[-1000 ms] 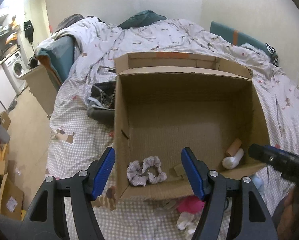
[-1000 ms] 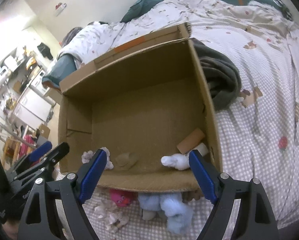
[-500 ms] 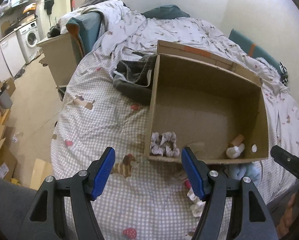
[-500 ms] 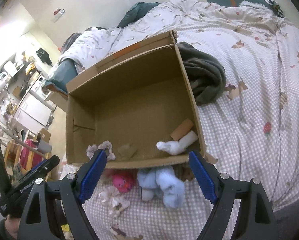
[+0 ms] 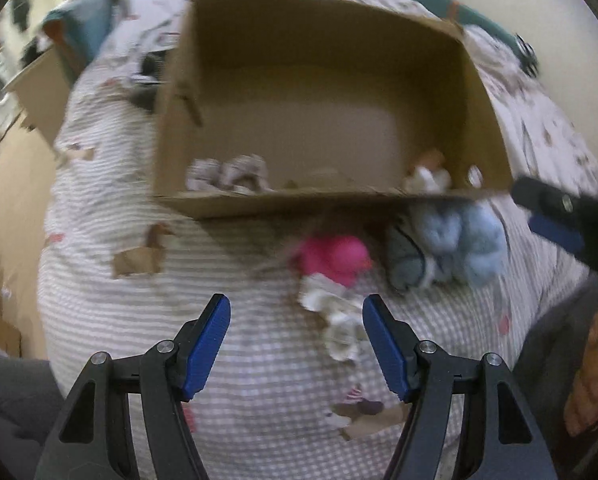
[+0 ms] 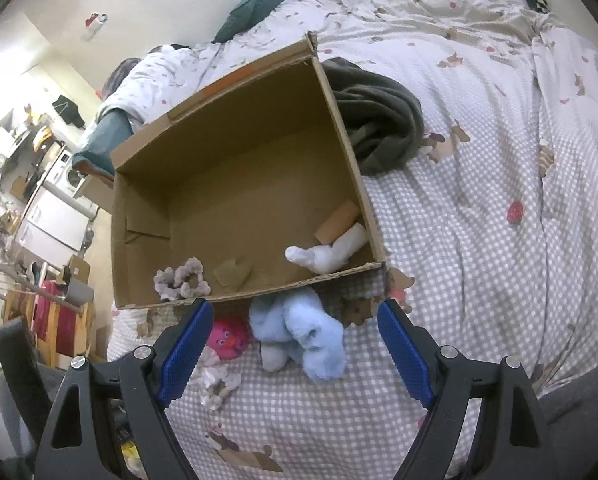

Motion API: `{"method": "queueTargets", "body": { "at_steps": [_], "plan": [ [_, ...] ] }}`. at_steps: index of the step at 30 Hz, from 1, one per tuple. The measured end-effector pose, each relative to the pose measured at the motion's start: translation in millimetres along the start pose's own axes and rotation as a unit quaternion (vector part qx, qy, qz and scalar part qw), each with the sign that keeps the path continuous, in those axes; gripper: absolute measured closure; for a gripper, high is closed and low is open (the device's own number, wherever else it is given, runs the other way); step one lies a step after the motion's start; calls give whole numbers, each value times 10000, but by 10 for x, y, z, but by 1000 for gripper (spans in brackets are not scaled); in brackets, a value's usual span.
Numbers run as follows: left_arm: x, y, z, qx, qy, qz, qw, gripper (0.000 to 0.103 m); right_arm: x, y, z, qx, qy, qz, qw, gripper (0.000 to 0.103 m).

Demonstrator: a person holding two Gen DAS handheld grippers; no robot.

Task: Organize soft objects
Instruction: 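Move both open grippers back toward the remaining pile, then close the left gripper on the white crumpled lace cloth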

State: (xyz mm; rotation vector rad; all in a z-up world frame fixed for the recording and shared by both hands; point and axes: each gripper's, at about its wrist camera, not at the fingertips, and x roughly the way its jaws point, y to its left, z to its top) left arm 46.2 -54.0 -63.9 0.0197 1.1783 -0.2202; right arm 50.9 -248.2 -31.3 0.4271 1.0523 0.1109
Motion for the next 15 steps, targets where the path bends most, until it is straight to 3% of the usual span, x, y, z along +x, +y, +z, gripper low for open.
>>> {"method": "queueTargets", "body": {
  "at_steps": [8, 15],
  "plan": [
    [351, -274, -22, 388, 414, -174, 9982, 37, 108, -5, 17, 104, 137, 38, 9998, 14],
    [504, -110, 54, -158, 514, -247, 9982, 38, 164, -51, 33, 304, 233, 116, 9992, 14]
  ]
}}
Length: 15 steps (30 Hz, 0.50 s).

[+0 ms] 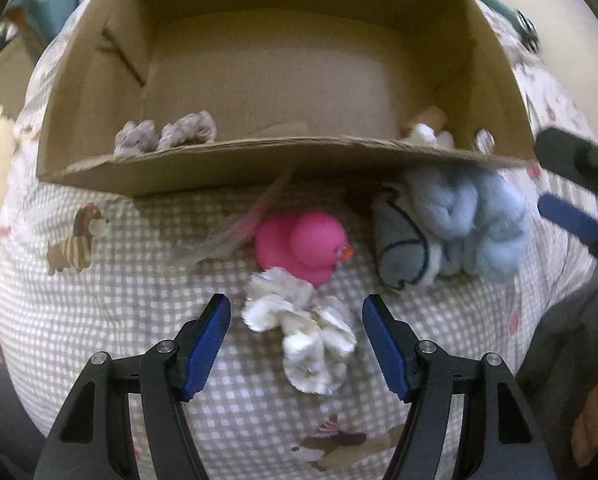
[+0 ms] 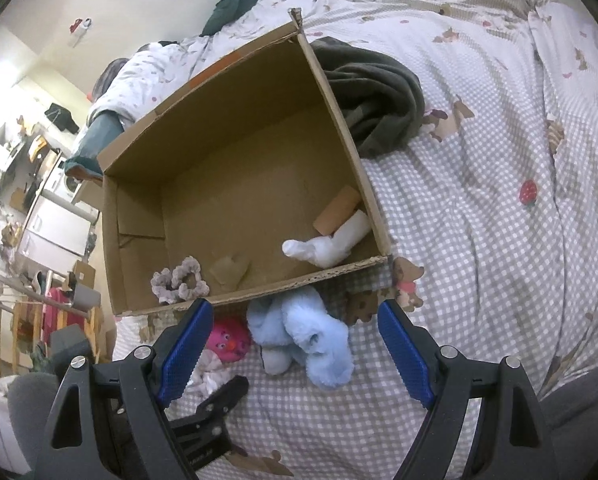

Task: Organize soft objects
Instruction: 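Close the left gripper on the white crumpled lace cloth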

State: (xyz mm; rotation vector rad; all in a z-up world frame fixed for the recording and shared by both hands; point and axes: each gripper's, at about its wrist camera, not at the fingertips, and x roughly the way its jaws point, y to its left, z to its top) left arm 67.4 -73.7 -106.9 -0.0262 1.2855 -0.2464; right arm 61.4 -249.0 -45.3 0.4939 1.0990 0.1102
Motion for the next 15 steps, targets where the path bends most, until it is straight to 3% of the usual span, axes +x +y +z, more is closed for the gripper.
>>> {"method": "queueTargets", "body": {
  "at_steps": [2, 4, 11, 15],
  "plan": [
    [-16, 78, 32, -115, -16, -45, 9999, 48, 6, 1, 3, 6, -4, 6, 10000, 14],
    [-25, 128, 25, -94, 83, -35, 9999, 76, 16, 3, 5, 8, 14, 15, 10000, 14],
    [-235, 110, -143, 3, 72, -70, 9999, 84, 19, 23, -8, -42, 27, -38, 10000, 14],
    [-624, 170, -266, 118, -314, 280, 9990, 84, -1, -4, -27, 1, 35, -42, 10000, 14]
  ]
}}
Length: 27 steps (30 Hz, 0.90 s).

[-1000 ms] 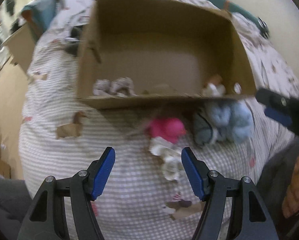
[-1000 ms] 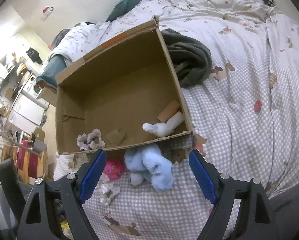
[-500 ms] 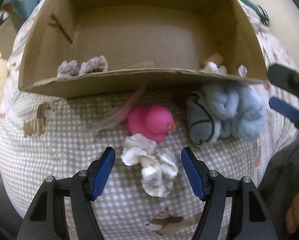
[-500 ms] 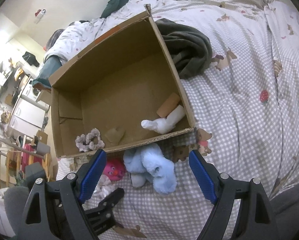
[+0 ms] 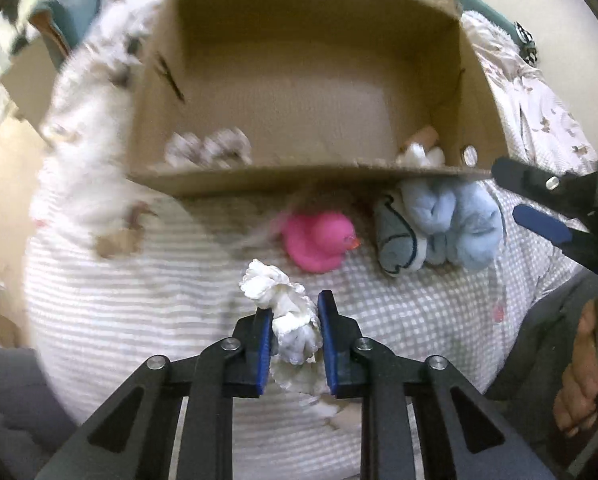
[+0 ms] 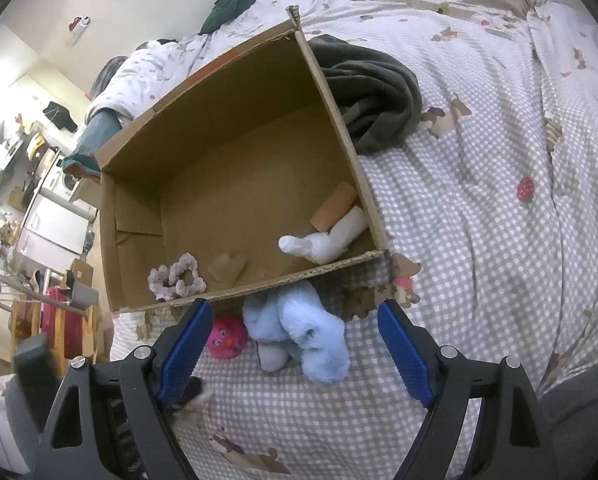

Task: Organize soft objects
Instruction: 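Close the left gripper on the white crumpled lace cloth, then close the right gripper on the light blue fuzzy sock bundle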

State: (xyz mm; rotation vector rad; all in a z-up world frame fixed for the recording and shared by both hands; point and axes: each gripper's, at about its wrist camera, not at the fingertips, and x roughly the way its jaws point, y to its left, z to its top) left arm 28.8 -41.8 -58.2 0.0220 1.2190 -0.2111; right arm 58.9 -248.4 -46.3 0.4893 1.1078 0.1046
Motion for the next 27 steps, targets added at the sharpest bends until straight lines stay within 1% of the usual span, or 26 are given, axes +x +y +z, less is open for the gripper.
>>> {"method": "queueTargets", "body": {
  "at_steps": [3, 4, 6, 9, 12, 15, 19, 26, 27],
  "plan": [
    [-272, 68, 23, 201, -251, 218, 9992, 84, -4, -25, -13, 55, 64, 44, 10000, 14],
    [-321, 119, 86, 226, -326, 273, 9988, 84, 6, -25, -19, 60, 102, 47, 9999, 14],
    [-442, 197, 137, 192, -434, 335, 9983, 84, 35, -18, -29, 38, 176, 36, 9998, 14],
    [-449, 309, 135, 9, -548, 414, 9976, 84, 112, 6, -38, -1, 283, -30, 9996, 14],
    [-367, 313, 141, -90, -502, 522, 9973, 84, 231, 20, -52, -12, 478, -132, 9988, 14],
    [-287, 331, 136, -281, -383, 360, 9982, 84, 382, 19, -74, 17, 745, -179, 9971, 14],
    [-245, 318, 153, -284, -330, 368, 9984, 84, 582, 74, -116, -170, 1016, -379, 9940, 14],
    [-157, 311, 177, -410, -233, 337, 9983, 84, 709, 235, -150, -639, 1090, -536, 9905, 14],
    [-151, 315, 184, -422, -235, 333, 9983, 84, 705, 246, -150, -686, 1047, -566, 9905, 19]
  ]
}}
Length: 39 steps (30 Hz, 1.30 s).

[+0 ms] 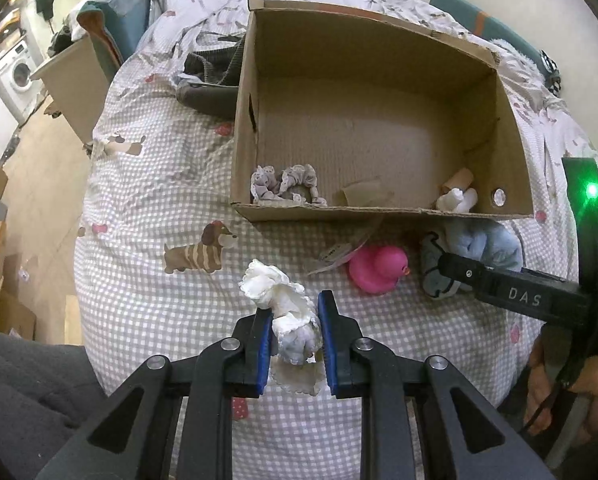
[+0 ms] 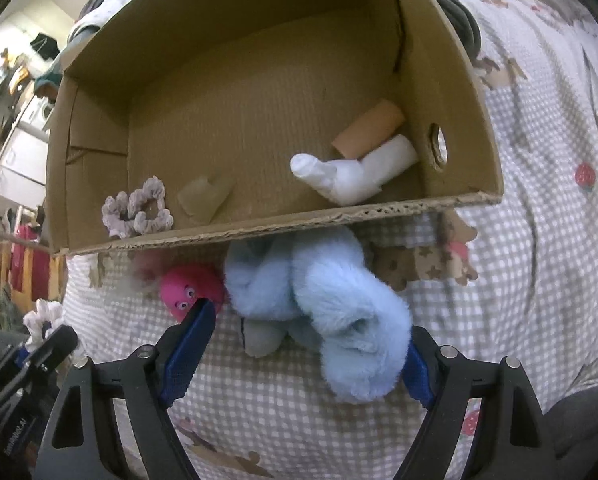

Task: Organize soft objects
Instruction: 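Close the right gripper on the light blue fuzzy sock bundle, then carry the lace cloth in the left gripper over the box while the right gripper carries the blue bundle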

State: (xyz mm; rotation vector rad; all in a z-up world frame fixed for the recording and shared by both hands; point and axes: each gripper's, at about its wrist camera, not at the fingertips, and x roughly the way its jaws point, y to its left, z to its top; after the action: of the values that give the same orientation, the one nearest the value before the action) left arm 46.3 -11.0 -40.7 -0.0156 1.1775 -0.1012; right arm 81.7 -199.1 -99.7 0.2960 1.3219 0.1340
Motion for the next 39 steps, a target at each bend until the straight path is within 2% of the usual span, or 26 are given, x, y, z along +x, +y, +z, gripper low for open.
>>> {"method": "queueTargets", "body": {
  "at_steps": [1, 4, 5, 7, 10, 15, 20, 25, 36, 39],
  "plan": [
    [5, -3, 7, -7, -7, 12, 10000, 84, 7, 19, 2, -31, -27, -3, 10000, 32],
    [24, -16, 10, -2, 3, 33, 10000, 84, 13, 14, 10, -90, 15, 0, 10000, 57],
    [26, -21, 7, 3, 3, 40, 10000, 84, 8, 18, 10, -102, 21, 44, 9999, 60],
    [28, -33, 2, 31, -5, 69, 10000, 84, -29, 36, 2, -203, 5, 115, 9997, 76],
    [23, -38, -2, 47, -35, 107, 9999, 84, -109, 144, -49, -529, -3, 325, 9981, 89],
    [29, -4, -14, 3, -52, 226, 9997, 84, -266, 393, -206, -1043, -160, 668, 9922, 90],
    [40, 60, -18, -82, -57, 324, 9994, 84, -460, 490, -345, -1226, -357, 848, 9882, 90],
    [27, 46, -28, -23, -115, 384, 9992, 84, -562, 463, -467, -1145, -493, 863, 9884, 90],
    [-1, -34, -42, 151, -229, 464, 9985, 84, -554, 437, -433, -1107, -544, 821, 9890, 90],
    [-74, -22, -33, 105, -388, 449, 9982, 84, -579, 453, -435, -1130, -606, 814, 9884, 90]
  ]
}}
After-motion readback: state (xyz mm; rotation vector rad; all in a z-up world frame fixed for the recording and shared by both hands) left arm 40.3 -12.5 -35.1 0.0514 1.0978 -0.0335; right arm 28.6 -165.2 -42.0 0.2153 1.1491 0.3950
